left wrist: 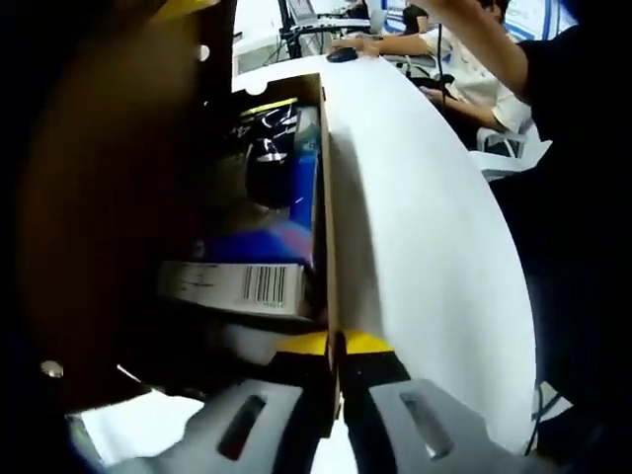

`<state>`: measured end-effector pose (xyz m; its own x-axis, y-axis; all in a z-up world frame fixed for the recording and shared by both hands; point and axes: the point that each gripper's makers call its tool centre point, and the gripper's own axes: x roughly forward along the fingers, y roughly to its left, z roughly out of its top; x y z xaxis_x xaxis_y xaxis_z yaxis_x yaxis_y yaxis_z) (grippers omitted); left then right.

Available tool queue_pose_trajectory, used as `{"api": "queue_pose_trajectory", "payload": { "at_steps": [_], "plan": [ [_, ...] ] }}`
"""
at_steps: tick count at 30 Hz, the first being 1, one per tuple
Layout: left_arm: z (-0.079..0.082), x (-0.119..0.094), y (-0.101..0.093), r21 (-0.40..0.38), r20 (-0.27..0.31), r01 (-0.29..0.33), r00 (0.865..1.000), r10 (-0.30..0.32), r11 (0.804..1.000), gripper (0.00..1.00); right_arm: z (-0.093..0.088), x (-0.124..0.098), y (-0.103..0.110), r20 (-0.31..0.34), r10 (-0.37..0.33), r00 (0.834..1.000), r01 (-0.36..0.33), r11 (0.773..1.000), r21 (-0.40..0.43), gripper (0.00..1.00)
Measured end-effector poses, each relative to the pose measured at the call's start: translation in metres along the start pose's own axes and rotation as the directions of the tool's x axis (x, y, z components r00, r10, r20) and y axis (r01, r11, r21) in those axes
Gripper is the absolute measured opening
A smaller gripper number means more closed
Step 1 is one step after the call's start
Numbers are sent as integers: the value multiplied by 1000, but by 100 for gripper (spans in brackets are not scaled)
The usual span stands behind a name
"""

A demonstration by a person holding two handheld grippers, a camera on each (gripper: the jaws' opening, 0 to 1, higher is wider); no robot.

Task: Operate the shoe box by opening the lid, removing the specified soft item, and placing it in the target area until the item is outside and the box remains undamaged.

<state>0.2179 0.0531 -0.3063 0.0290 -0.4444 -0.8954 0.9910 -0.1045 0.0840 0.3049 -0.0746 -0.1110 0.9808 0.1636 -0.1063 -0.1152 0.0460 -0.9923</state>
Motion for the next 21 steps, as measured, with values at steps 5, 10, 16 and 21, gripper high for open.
{"api": "queue_pose_trajectory", "payload": {
  "at_steps": [5, 10, 16, 21],
  "plan": [
    [-1, 0, -2, -14, -7, -1, 1000, 1, 1000, 2, -1, 6, -5, -2, -10, 1000, 10, 1000, -7, 9],
    [-3, 1, 0, -16, -12, -1, 1000, 1, 1000, 2, -3, 12, -9, -21, -20, 1000, 20, 1000, -5, 8],
    [-3, 0, 3, -9, -9, -2, 1000, 2, 1000, 2, -4, 16, -12, -30, -8, 1000, 8, 1000, -7, 7],
    [-3, -1, 4, -6, -9, -2, 1000, 2, 1000, 2, -5, 19, -13, -37, 16, 999, -17, 1000, -20, 7]
  ]
}}
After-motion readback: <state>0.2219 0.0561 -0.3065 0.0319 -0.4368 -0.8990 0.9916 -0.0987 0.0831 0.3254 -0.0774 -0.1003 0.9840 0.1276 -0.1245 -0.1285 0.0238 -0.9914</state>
